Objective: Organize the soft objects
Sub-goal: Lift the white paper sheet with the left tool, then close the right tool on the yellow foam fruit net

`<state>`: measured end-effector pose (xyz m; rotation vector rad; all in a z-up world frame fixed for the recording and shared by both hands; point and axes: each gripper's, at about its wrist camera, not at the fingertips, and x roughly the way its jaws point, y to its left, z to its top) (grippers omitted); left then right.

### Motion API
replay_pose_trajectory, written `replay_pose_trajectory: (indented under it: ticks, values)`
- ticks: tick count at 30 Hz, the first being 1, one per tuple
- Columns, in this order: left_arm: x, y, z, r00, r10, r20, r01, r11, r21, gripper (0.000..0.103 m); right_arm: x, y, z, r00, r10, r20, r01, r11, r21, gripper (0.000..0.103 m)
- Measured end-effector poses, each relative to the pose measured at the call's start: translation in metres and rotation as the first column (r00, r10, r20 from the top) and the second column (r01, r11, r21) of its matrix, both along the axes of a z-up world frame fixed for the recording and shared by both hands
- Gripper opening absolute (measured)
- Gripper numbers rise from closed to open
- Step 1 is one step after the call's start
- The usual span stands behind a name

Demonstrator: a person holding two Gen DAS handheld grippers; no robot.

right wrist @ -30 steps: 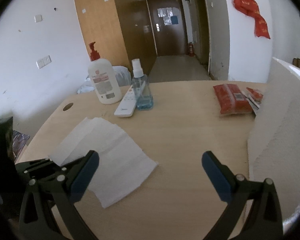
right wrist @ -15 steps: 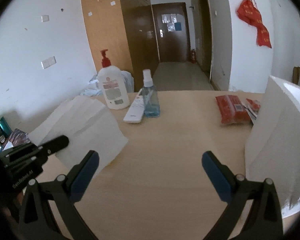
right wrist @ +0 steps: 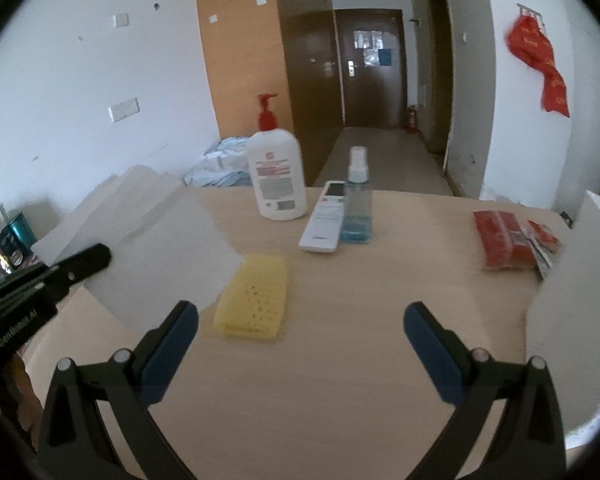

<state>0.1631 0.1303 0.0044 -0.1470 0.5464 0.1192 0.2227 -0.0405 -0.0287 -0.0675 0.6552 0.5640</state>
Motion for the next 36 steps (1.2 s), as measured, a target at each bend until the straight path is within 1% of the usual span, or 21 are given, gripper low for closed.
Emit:
replay_pose_trajectory:
  ticks: [5,7,11,13,20,29,30,33,35,36]
  values:
    - [-0.003,0.022,-0.004,0.998,0.058,-0.011,-0.058,0.998,-0.002,0.003,0.006,0.028,-0.007,1.0,0.03,-0.003,-0.03,0.999,-0.027,0.103]
    - [-0.003,0.032,-0.008,0.996,0.086,-0.017,-0.086,0.996,-0.003,0.003,0.012,0.039,-0.014,0.999,0.036,-0.028,-0.038,0.998,-0.047,0.103]
    - [-0.002,0.044,-0.013,0.995,0.099,-0.021,-0.099,0.995,-0.011,0.003,0.026,0.055,-0.028,0.996,0.049,-0.078,-0.054,0.997,-0.058,0.103]
    - [-0.002,0.048,-0.015,0.994,0.107,-0.019,-0.107,0.994,-0.013,0.003,0.031,0.063,-0.034,0.995,0.054,-0.085,-0.06,0.996,-0.067,0.103]
    - [0.002,0.052,-0.021,0.995,0.095,-0.026,-0.095,0.995,-0.034,0.003,0.042,0.087,-0.046,0.994,0.052,-0.1,-0.064,0.99,-0.122,0.103]
    - [0.004,0.055,-0.023,0.995,0.095,-0.024,-0.096,0.995,-0.039,0.003,0.05,0.097,-0.055,0.992,0.05,-0.118,-0.066,0.988,-0.142,0.102]
    - [0.004,0.055,-0.024,0.995,0.096,-0.026,-0.097,0.995,-0.038,0.003,0.051,0.097,-0.057,0.992,0.049,-0.12,-0.066,0.987,-0.147,0.101]
    - [0.005,0.055,-0.026,0.995,0.093,-0.035,-0.095,0.995,-0.042,0.003,0.055,0.101,-0.061,0.989,0.055,-0.137,-0.076,0.985,-0.155,0.089]
    - [0.006,0.057,-0.029,0.994,0.098,-0.043,-0.1,0.994,-0.047,0.003,0.057,0.102,-0.064,0.986,0.059,-0.156,-0.085,0.983,-0.165,0.072]
    - [0.007,0.058,-0.03,0.994,0.099,-0.048,-0.102,0.993,-0.052,0.003,0.058,0.102,-0.066,0.984,0.061,-0.165,-0.088,0.982,-0.165,0.069]
